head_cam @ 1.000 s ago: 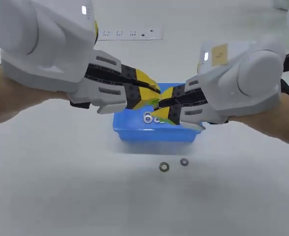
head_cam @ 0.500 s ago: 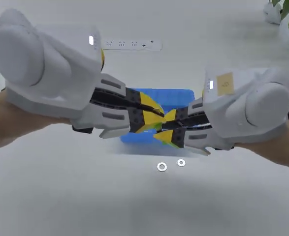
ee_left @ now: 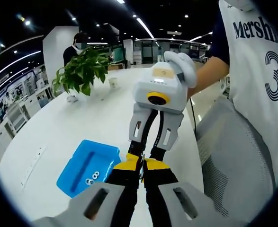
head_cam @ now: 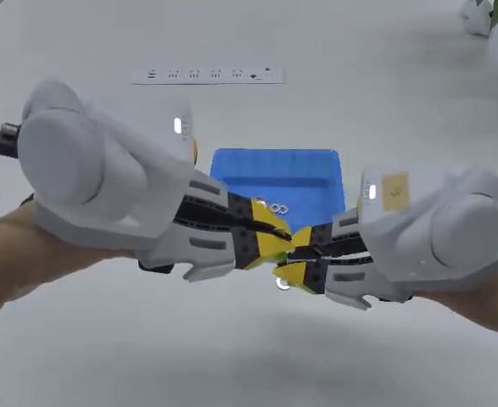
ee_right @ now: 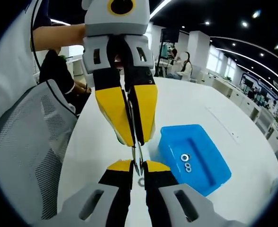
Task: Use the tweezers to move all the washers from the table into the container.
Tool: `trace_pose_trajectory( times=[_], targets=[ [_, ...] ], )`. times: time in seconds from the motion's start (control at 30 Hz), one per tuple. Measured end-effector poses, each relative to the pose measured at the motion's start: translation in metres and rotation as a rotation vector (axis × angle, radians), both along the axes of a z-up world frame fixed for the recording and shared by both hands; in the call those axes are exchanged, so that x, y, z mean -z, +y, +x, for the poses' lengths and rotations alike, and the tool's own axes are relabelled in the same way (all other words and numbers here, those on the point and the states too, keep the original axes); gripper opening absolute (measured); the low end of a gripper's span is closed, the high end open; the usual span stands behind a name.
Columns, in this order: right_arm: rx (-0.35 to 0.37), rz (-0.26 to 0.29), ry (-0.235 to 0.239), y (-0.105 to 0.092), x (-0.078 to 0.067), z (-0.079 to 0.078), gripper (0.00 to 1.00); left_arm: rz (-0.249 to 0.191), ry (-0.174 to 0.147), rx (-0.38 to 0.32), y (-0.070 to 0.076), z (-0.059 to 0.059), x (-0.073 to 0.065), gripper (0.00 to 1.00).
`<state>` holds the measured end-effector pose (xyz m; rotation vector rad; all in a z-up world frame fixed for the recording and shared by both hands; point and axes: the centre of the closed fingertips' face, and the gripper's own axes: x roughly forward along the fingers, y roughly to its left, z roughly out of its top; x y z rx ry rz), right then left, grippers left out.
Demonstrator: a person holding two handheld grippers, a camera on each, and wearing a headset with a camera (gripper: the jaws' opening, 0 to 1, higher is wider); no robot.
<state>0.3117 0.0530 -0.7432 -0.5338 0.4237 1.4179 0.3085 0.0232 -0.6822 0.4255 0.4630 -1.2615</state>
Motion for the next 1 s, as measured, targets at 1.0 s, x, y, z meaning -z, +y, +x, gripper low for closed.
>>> trace_pose_trajectory(
  times=[1.0],
  targets=[
    [0.016, -0.034, 0.044, -0.005, 0.036, 0.003, 0.12, 0.018, 0.087, -0.03, 0.002, 0.003, 0.038, 0.07]
  ],
)
